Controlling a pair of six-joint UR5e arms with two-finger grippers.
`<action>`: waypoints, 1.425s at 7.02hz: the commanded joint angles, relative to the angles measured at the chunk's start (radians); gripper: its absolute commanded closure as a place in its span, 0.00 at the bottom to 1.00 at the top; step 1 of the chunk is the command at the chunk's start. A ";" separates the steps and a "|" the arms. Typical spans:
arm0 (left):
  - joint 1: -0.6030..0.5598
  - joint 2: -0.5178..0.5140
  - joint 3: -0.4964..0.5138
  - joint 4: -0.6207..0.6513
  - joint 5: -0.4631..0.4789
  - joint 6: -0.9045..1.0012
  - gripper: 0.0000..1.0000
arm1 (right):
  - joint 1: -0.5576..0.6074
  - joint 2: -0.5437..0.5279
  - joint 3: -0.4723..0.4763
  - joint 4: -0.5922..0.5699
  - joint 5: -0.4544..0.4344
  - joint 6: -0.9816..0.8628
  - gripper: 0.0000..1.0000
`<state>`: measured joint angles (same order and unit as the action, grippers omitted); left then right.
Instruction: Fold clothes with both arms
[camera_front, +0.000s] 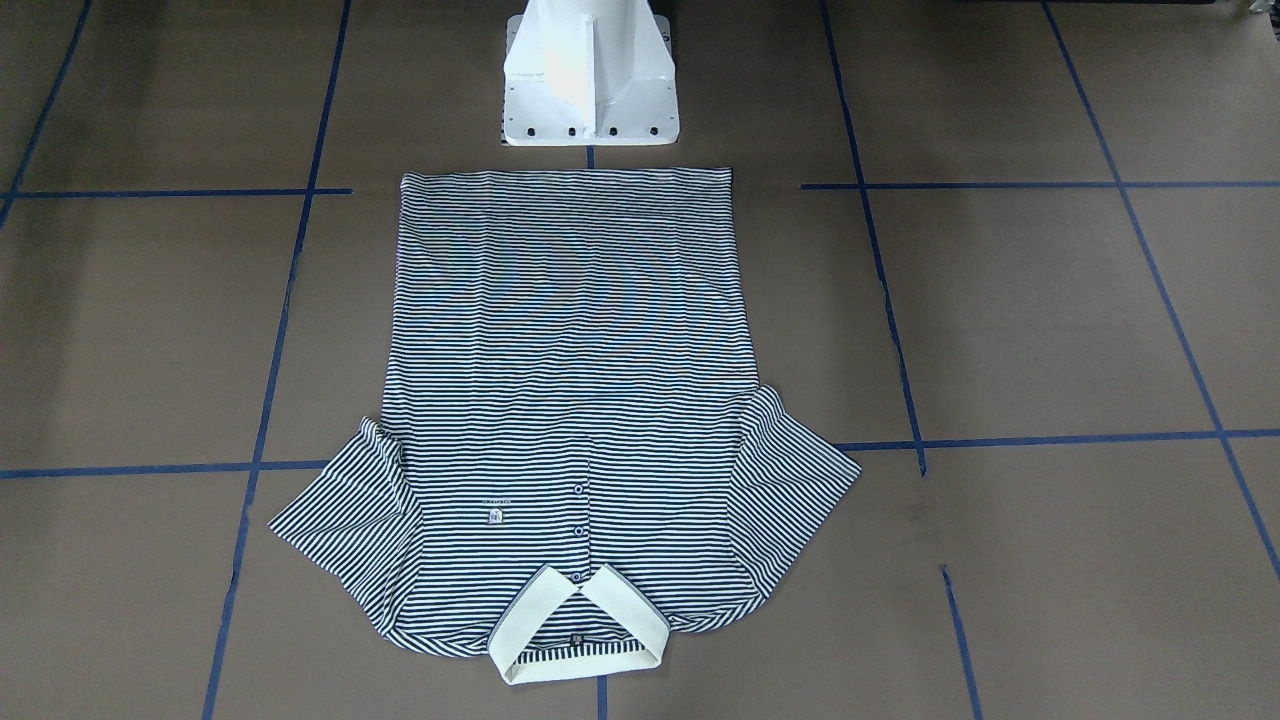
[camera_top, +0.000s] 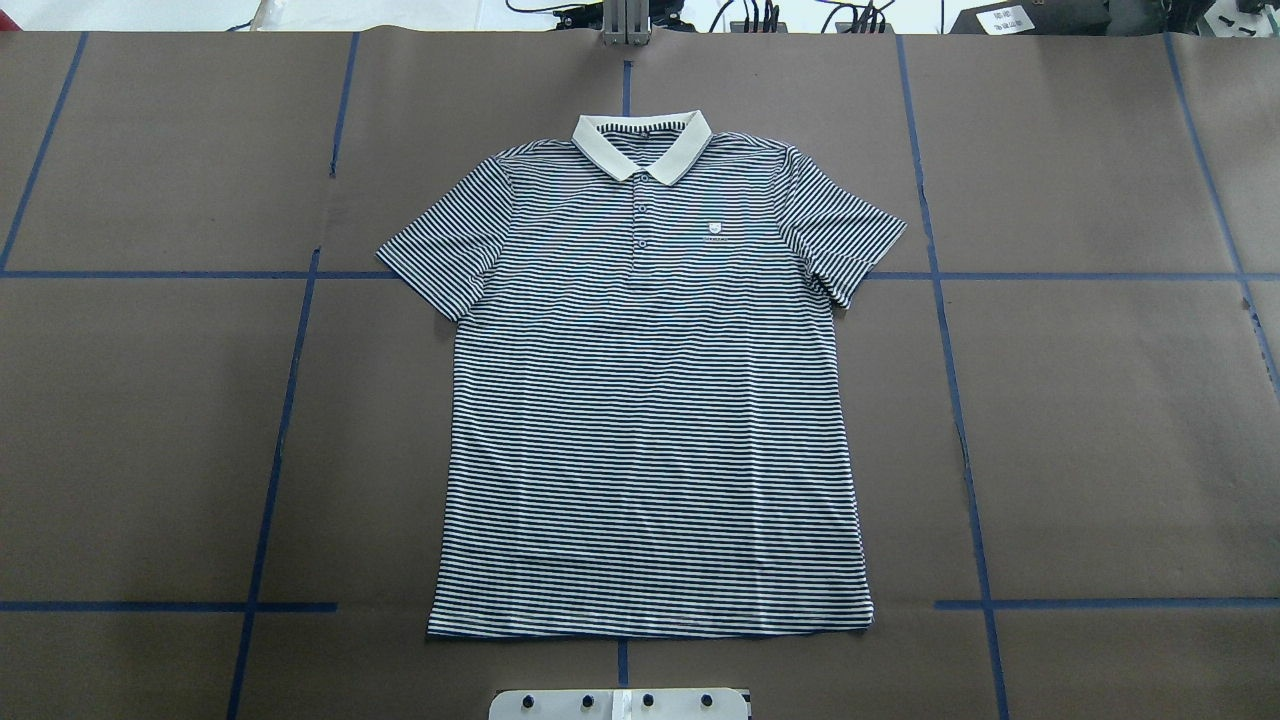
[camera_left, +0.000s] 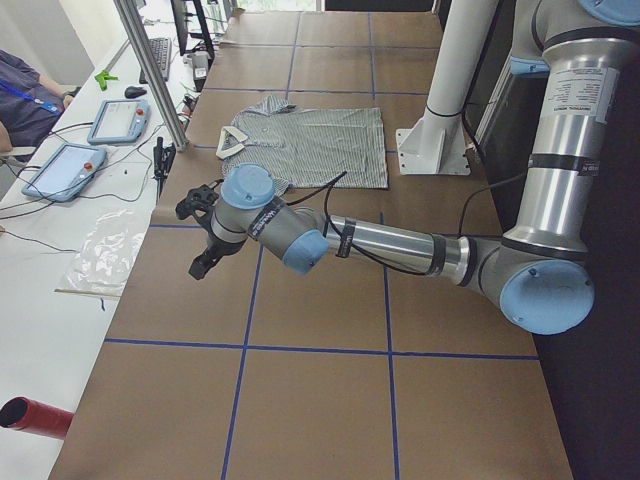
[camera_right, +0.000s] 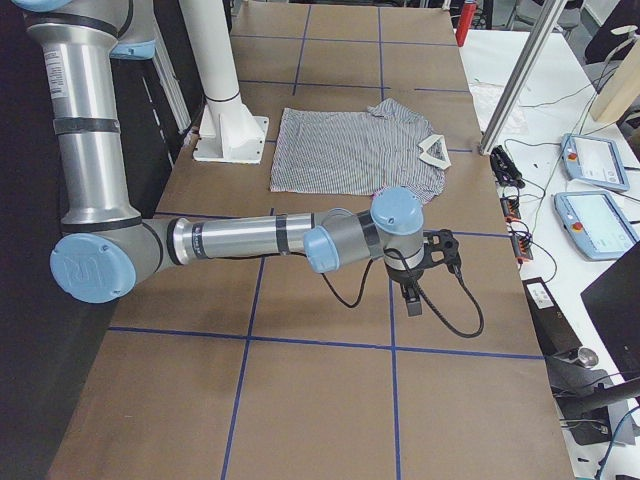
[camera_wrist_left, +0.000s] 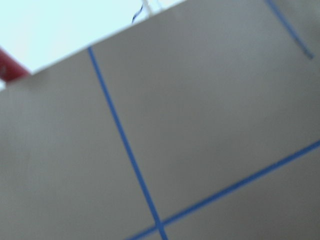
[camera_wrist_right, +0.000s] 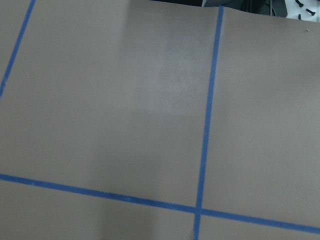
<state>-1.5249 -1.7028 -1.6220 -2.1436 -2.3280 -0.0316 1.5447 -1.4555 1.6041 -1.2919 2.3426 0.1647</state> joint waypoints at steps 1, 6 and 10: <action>0.102 -0.032 0.001 -0.084 0.002 -0.132 0.00 | -0.171 0.116 -0.022 0.074 -0.015 0.173 0.00; 0.166 -0.040 0.001 -0.128 0.004 -0.176 0.00 | -0.550 0.348 -0.212 0.372 -0.360 0.831 0.24; 0.175 -0.040 -0.006 -0.130 0.006 -0.172 0.00 | -0.664 0.371 -0.309 0.378 -0.489 0.880 0.41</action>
<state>-1.3512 -1.7426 -1.6256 -2.2732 -2.3232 -0.2057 0.9062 -1.0853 1.3130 -0.9158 1.8645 1.0427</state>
